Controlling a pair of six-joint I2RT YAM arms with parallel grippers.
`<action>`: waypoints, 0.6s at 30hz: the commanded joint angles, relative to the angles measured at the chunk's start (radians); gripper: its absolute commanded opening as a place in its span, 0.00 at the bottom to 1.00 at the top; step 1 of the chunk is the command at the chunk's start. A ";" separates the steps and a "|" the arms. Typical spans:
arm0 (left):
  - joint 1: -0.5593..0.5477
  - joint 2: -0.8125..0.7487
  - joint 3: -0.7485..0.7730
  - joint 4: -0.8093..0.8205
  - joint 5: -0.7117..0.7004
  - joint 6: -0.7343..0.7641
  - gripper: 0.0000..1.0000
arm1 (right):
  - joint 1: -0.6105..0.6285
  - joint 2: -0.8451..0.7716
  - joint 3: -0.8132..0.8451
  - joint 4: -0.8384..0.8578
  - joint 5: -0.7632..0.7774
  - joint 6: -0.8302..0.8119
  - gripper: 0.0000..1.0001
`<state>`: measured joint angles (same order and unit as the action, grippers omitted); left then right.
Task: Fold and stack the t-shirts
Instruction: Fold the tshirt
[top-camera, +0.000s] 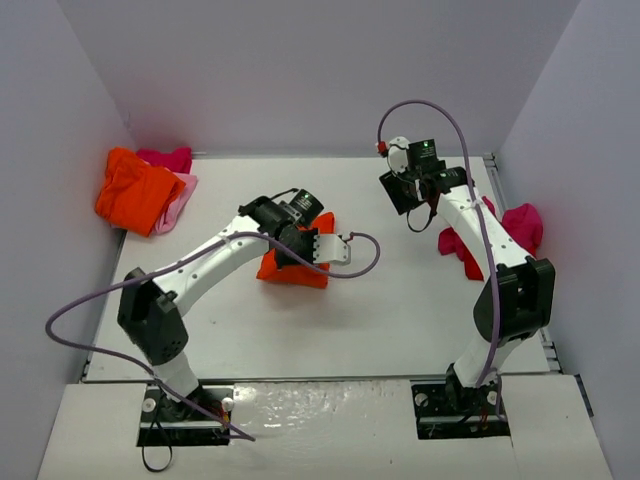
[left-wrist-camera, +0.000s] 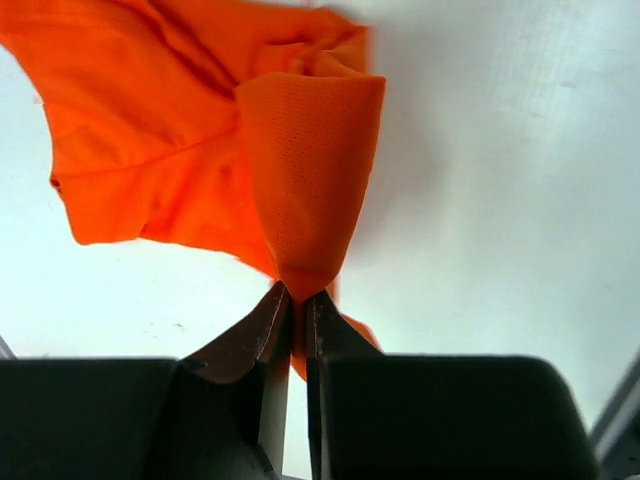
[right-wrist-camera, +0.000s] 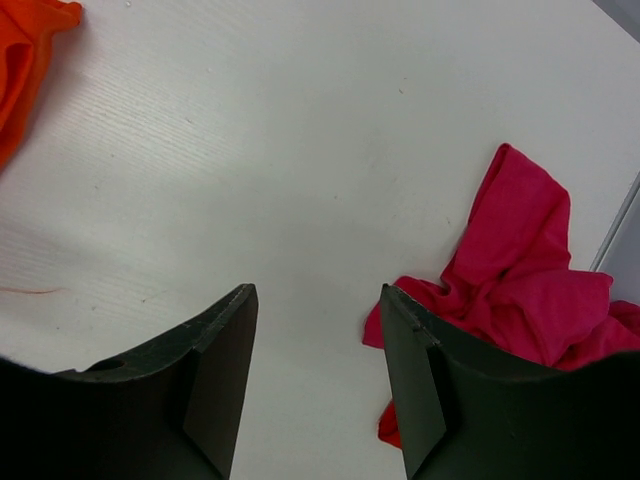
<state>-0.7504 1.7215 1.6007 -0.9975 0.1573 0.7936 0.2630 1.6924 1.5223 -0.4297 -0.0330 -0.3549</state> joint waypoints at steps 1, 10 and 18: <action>-0.055 -0.181 0.010 -0.218 0.150 -0.003 0.00 | 0.002 -0.091 0.007 0.035 0.028 0.016 0.49; -0.056 -0.273 0.082 -0.392 0.309 0.050 0.00 | 0.009 -0.126 0.008 0.008 0.064 0.033 0.50; -0.058 -0.150 0.085 -0.333 0.246 0.087 0.00 | 0.010 -0.083 0.026 0.000 0.059 0.027 0.50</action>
<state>-0.8116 1.4981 1.6444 -1.3312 0.4102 0.8305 0.2691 1.6146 1.5169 -0.4424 0.0048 -0.3374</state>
